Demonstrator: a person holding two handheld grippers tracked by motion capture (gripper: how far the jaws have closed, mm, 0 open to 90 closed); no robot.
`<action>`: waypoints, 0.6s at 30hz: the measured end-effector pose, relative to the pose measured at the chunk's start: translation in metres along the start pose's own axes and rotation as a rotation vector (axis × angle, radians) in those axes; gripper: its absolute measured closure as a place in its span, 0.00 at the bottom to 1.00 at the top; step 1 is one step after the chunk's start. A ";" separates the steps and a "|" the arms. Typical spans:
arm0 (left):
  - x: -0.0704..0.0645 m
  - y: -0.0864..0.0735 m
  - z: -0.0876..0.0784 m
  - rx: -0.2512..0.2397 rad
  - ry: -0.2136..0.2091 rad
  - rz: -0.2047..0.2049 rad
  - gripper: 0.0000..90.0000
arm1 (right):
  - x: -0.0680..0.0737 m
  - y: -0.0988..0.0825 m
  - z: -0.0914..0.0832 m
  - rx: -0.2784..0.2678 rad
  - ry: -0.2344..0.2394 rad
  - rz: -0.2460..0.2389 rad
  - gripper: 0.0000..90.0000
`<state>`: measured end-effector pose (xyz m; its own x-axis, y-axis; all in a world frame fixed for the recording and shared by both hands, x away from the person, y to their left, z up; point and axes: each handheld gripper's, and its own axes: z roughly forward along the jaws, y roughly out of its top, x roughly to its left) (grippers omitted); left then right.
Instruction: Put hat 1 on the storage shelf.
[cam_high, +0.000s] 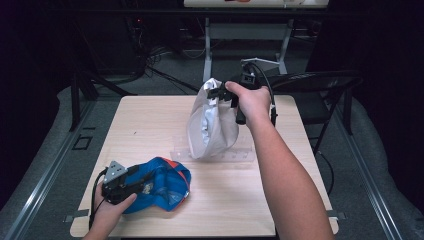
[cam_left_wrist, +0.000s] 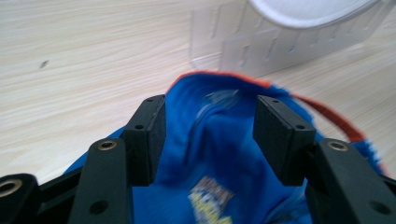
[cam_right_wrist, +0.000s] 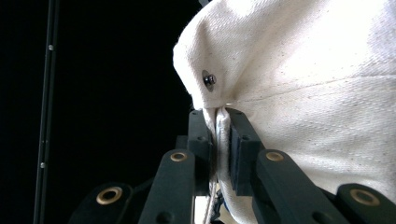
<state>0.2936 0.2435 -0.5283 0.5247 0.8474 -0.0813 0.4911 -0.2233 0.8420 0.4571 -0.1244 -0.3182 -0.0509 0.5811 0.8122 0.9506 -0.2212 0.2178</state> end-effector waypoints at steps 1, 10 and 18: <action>-0.004 0.004 0.002 0.006 -0.017 0.005 0.49 | 0.000 0.000 0.000 -0.004 0.003 0.000 0.91; -0.055 0.038 0.031 -0.011 -0.095 0.112 0.47 | 0.003 -0.002 0.002 -0.005 0.004 -0.004 0.91; -0.086 0.057 0.054 -0.025 -0.096 0.178 0.46 | 0.003 -0.002 0.002 -0.002 0.010 -0.005 0.91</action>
<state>0.3139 0.1319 -0.5023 0.6662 0.7455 0.0208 0.3680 -0.3528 0.8603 0.4556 -0.1211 -0.3174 -0.0591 0.5743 0.8165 0.9496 -0.2198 0.2234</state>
